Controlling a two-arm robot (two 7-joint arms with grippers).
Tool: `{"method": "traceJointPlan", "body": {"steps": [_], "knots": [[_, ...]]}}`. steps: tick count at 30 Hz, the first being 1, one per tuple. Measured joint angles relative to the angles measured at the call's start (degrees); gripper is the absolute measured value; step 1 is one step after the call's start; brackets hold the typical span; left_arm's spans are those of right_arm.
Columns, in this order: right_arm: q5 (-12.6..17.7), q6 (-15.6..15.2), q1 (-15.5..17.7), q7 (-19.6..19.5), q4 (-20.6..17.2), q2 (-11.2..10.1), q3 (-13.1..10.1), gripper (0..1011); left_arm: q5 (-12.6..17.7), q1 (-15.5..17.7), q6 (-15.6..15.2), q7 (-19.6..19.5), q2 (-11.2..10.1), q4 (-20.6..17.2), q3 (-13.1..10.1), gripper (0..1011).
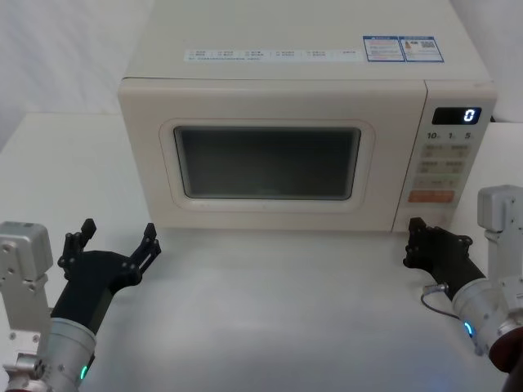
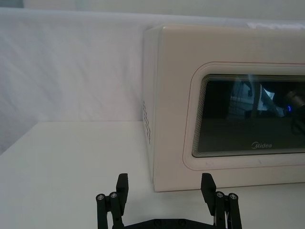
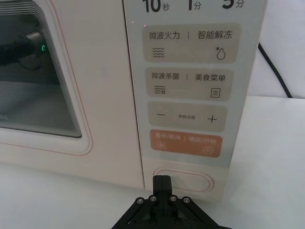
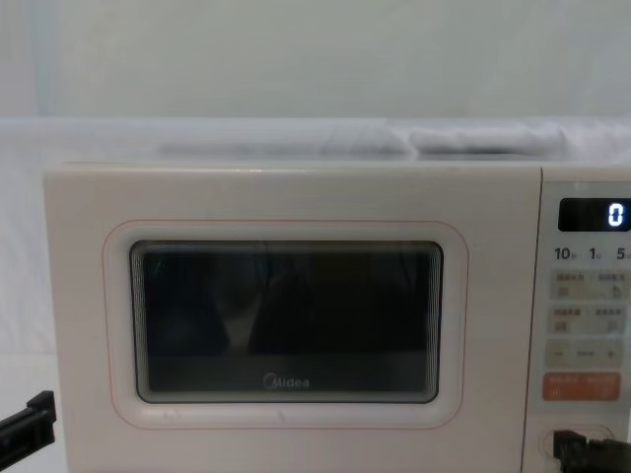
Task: Press the button to open the microwave door with one hand; close the microwave door with the other hand.
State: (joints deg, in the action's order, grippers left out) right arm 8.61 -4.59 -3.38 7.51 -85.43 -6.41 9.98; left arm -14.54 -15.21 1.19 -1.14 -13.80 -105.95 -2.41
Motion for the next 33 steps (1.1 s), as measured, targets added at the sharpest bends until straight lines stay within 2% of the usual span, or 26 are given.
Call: {"method": "traceJointPlan", "body": {"steps": [19, 33], "knots": [[-0.7, 0.9, -2.4, -0.3, 3.4, 1.2, -0.8, 0, 0.0, 0.0, 0.0, 0.0, 0.0, 0.0, 0.0, 1001], [-1.1, 1.0, -3.0, -0.6, 4.9, 1.6, -1.3, 0, 0.0, 0.0, 0.0, 0.0, 0.0, 0.0, 0.0, 1001]]}}
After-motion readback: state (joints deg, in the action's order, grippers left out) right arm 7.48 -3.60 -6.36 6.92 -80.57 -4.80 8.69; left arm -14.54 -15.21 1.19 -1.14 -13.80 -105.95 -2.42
